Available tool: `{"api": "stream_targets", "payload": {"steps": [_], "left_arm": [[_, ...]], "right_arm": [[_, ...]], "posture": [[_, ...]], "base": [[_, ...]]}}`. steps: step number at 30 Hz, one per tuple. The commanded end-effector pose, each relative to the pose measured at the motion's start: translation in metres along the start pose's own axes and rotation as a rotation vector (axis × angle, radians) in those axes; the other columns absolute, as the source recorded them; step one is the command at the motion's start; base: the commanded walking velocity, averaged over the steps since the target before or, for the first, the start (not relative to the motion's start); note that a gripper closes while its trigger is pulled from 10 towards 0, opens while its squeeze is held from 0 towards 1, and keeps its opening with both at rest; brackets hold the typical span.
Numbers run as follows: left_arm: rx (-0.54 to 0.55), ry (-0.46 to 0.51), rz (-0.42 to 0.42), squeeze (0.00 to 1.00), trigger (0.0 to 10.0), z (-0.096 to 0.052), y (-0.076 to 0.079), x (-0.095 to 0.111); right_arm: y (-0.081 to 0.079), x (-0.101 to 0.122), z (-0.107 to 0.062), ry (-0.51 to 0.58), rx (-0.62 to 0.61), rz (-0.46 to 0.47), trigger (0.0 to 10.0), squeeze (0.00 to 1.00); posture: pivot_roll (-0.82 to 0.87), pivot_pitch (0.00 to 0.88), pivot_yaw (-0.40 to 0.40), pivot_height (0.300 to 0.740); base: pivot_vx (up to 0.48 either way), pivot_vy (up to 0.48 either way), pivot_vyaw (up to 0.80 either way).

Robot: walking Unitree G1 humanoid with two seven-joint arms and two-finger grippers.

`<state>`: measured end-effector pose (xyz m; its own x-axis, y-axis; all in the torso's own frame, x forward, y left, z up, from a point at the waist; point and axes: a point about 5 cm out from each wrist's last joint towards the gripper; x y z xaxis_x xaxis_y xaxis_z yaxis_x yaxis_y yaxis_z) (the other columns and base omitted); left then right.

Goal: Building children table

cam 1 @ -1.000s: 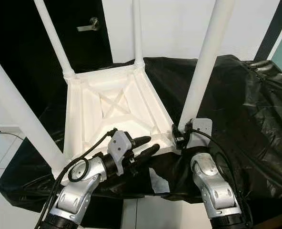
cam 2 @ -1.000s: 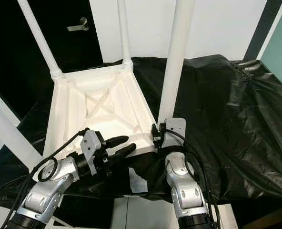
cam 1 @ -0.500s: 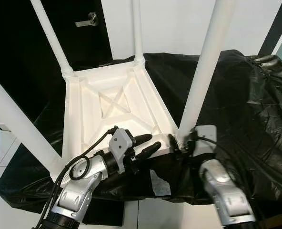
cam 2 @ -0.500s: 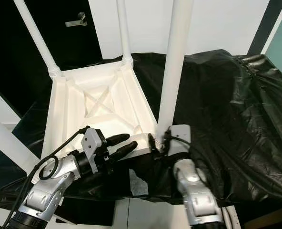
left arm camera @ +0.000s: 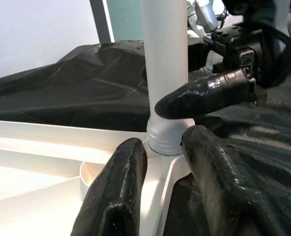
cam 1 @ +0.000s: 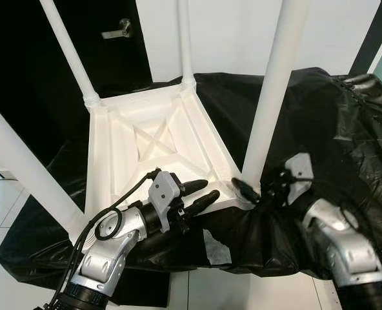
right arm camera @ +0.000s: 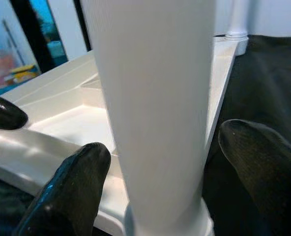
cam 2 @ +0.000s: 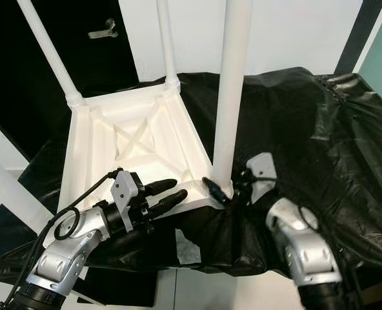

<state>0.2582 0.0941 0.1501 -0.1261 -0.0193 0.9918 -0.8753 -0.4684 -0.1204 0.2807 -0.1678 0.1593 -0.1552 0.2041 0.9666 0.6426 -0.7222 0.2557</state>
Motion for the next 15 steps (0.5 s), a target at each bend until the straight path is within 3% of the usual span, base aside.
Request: {"api": "stream_targets", "payload": {"steps": [1,7,8,10,11,13,14,15], "left_arm": [[-0.021,-0.011,-0.004,0.00,10.0,-0.001,-0.001,-0.002],[-0.018,-0.008,-0.003,0.00,10.0,0.000,-0.003,-0.001],[-0.018,-0.007,-0.002,0.00,10.0,0.000,-0.003,-0.001],[-0.018,-0.007,-0.002,0.00,10.0,0.000,-0.003,0.000],[-0.017,-0.007,-0.001,0.00,10.0,0.000,-0.004,0.000],[-0.016,-0.007,0.000,0.00,10.0,0.001,-0.004,0.000],[-0.014,-0.004,-0.001,0.00,10.0,0.001,-0.004,0.000],[-0.014,-0.004,-0.001,0.00,10.0,0.001,-0.004,0.000]], "right_arm": [[-0.001,-0.004,0.002,-0.013,0.051,0.001,10.0,0.00],[0.005,-0.007,0.012,-0.058,0.192,-0.056,10.0,0.00],[0.006,-0.007,0.016,-0.068,0.239,-0.073,5.4,0.00],[0.006,-0.007,0.018,-0.071,0.270,-0.082,5.4,0.00],[0.007,-0.006,0.021,-0.075,0.294,-0.100,2.8,0.00],[0.008,-0.006,0.023,-0.078,0.306,-0.109,2.8,0.00],[0.010,-0.006,0.025,-0.084,0.311,-0.126,0.0,0.00],[0.010,-0.006,0.025,-0.084,0.311,-0.126,0.0,0.00]], "posture": [[-0.07,0.000,0.069,0.740],[-0.07,0.000,0.071,0.740],[-0.06,0.000,0.070,0.740],[-0.06,0.000,0.069,0.740],[-0.06,0.000,0.069,0.740],[-0.06,0.000,0.069,0.740],[-0.05,0.000,0.061,0.740],[-0.05,0.000,0.061,0.740]], "base": [[0.000,0.000,0.00],[0.000,0.000,0.00],[0.000,0.000,0.00],[0.000,0.000,0.00],[0.000,0.000,0.00],[0.000,0.000,0.00],[0.000,0.000,0.00],[0.000,0.000,0.00]]}}
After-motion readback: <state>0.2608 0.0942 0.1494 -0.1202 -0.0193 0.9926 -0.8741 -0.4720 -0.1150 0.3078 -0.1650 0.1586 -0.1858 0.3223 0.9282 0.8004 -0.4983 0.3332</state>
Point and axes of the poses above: a point about 5 cm out from each wrist's last joint towards the gripper, its own z axis pointing out of the wrist towards the gripper, its own x axis along the axis of the wrist's last joint, y = z × x, and after that the axes turned 3 degrees about -z, right-handed
